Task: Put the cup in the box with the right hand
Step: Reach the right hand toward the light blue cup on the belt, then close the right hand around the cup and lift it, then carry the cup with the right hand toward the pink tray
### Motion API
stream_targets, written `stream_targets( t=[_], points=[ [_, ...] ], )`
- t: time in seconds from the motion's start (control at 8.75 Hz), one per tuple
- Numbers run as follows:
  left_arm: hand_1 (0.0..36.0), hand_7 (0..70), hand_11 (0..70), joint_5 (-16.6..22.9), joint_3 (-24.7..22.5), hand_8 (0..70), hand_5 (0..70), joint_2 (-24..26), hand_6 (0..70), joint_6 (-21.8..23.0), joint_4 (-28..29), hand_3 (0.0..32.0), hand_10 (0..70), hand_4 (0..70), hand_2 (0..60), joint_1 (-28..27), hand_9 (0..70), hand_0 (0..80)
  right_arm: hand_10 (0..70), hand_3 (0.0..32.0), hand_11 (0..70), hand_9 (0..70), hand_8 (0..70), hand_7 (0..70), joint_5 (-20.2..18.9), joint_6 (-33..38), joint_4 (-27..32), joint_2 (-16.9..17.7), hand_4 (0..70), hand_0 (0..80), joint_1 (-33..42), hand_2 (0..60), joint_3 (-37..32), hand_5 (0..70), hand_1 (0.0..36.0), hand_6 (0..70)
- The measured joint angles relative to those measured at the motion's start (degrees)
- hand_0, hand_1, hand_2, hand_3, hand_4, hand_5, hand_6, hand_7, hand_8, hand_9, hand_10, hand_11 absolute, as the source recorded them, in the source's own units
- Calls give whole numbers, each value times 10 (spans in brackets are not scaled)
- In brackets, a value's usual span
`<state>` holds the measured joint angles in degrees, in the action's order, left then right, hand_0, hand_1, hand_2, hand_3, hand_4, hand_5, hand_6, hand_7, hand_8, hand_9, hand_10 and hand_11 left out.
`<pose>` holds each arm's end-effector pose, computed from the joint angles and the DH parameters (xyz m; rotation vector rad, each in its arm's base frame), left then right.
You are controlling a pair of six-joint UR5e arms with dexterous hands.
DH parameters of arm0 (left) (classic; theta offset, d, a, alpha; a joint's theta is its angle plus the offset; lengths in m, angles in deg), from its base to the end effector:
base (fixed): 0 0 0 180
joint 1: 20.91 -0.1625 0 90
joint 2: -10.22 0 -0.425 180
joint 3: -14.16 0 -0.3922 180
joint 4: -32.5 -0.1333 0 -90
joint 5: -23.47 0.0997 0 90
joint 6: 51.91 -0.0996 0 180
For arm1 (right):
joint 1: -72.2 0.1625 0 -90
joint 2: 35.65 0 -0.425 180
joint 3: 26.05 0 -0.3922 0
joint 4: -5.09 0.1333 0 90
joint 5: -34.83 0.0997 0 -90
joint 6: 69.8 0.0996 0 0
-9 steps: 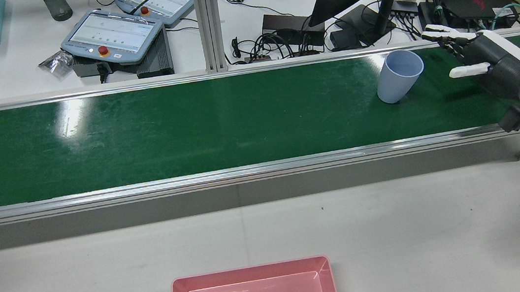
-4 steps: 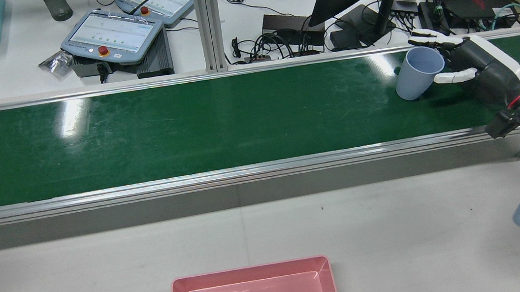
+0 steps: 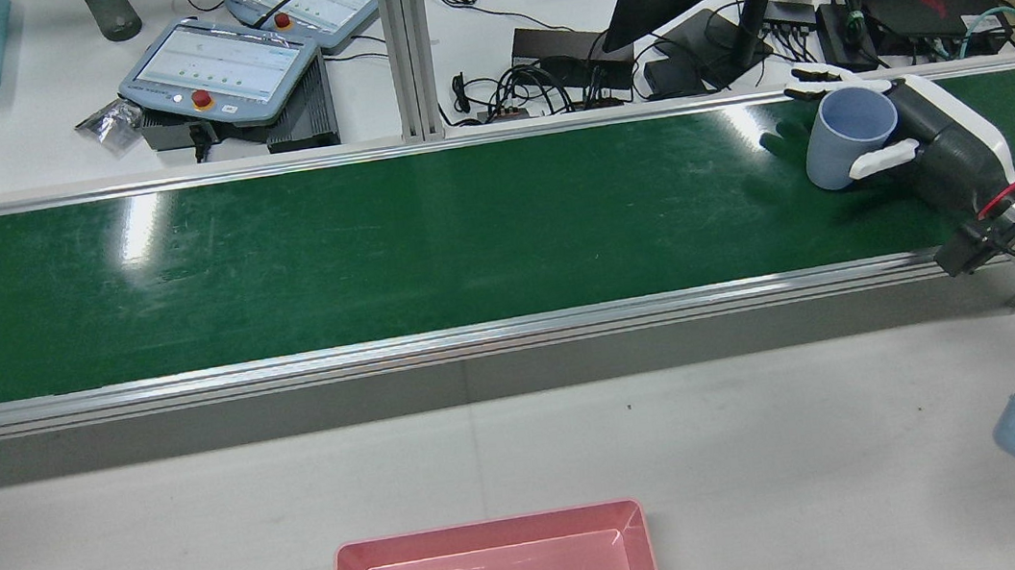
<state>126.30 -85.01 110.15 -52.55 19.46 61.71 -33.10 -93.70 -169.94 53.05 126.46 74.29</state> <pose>-0.0395 -0.5607 0.5417 -0.3430 2.1310 -1.9100 -0.1597 -0.5143 0.5774 0.0932 -2.2721 1.6732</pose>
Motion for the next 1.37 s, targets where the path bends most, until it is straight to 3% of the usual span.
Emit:
stream_targets(
  t=[0.23, 0.34, 0.57, 0.8, 1.03, 1.37],
  points=[
    [0, 0, 0, 0, 0, 0, 0, 0, 0, 0, 0, 0, 0, 0, 0, 0, 0, 0, 675, 0, 700, 700, 700, 700, 12, 2, -1, 2, 700, 550, 1, 600, -1, 217, 360, 493],
    [0, 0, 0, 0, 0, 0, 0, 0, 0, 0, 0, 0, 0, 0, 0, 0, 0, 0, 700, 0, 700, 700, 700, 700, 15, 6, -2, 3, 700, 572, 3, 600, 1, 233, 360, 504],
    [0, 0, 0, 0, 0, 0, 0, 0, 0, 0, 0, 0, 0, 0, 0, 0, 0, 0, 668, 0, 700, 700, 700, 700, 16, 20, -7, 4, 700, 536, 25, 600, 35, 220, 360, 489],
    [0, 0, 0, 0, 0, 0, 0, 0, 0, 0, 0, 0, 0, 0, 0, 0, 0, 0, 634, 0, 700, 700, 700, 700, 11, 23, -50, 1, 700, 535, 34, 600, 114, 204, 360, 478],
    [0, 0, 0, 0, 0, 0, 0, 0, 0, 0, 0, 0, 0, 0, 0, 0, 0, 0, 635, 0, 700, 700, 700, 700, -2, 4, -114, -4, 700, 494, -32, 600, 225, 200, 360, 465],
    [0, 0, 0, 0, 0, 0, 0, 0, 0, 0, 0, 0, 0, 0, 0, 0, 0, 0, 634, 0, 700, 700, 700, 700, -15, -119, -169, -22, 700, 481, -232, 600, 361, 195, 360, 465]
  ],
)
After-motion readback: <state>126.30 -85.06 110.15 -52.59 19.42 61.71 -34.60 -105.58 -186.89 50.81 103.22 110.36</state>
